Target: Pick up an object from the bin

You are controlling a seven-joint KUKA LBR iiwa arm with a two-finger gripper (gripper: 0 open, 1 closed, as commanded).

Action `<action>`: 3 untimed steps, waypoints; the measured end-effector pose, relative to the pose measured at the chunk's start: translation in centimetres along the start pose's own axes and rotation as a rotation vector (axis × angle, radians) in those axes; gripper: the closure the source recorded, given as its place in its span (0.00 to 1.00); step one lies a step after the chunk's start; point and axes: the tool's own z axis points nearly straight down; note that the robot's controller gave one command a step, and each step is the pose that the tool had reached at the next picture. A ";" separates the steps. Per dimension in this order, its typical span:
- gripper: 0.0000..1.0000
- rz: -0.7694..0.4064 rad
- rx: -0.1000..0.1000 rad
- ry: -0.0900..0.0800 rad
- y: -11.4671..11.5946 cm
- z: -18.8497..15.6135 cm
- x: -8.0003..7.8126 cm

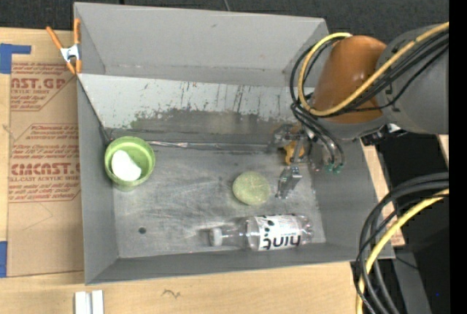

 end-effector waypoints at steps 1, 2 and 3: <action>0.00 0.045 0.000 -0.003 3.2 -3.0 1.7; 0.00 -0.022 0.002 -0.009 3.3 4.3 1.0; 1.00 0.117 -0.002 -0.020 3.3 6.4 0.3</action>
Offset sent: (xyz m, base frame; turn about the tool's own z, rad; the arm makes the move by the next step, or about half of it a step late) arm -0.0087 0.0330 -0.0586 -0.0333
